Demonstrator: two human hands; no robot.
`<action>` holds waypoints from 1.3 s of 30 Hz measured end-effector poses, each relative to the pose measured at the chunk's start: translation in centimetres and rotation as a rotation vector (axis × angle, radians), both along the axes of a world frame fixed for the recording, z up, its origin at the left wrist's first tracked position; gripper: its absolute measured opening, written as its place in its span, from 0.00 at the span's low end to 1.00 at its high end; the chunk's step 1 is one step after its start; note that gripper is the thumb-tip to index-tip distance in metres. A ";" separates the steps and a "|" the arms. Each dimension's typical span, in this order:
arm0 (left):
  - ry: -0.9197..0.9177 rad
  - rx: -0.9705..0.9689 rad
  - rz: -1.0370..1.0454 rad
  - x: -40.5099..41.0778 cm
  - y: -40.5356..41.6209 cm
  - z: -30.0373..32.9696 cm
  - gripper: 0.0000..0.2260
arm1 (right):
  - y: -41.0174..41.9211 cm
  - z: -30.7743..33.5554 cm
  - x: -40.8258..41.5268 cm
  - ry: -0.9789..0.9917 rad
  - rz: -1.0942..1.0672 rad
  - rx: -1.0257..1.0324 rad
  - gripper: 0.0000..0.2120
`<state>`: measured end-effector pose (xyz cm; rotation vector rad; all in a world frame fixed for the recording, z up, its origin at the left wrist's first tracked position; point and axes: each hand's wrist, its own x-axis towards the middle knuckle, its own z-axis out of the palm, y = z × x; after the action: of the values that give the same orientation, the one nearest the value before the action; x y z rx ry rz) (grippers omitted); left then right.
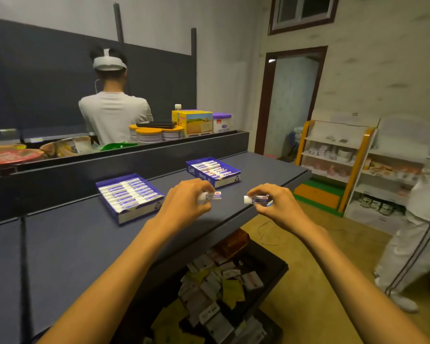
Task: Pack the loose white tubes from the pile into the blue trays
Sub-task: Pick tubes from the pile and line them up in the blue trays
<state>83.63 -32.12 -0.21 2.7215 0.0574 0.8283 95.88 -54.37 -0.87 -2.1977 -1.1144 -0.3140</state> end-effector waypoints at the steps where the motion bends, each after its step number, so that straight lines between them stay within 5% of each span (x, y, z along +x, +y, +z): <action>1: 0.000 0.000 0.011 1.2 -0.3 -0.1 0.12 | -0.3 0.0 1.5 -0.002 0.009 -0.001 0.14; 19: 0.026 -0.041 0.371 14.4 -3.1 1.0 0.14 | 2.8 0.9 22.7 -0.036 0.371 0.024 0.14; 39: 0.157 -0.060 0.558 19.3 6.2 1.0 0.13 | 18.8 1.0 28.2 0.040 0.609 -0.105 0.12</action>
<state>102.96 -25.95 0.79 2.7340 0.8907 0.7215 124.10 -35.56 0.15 -1.8222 -1.7309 0.0560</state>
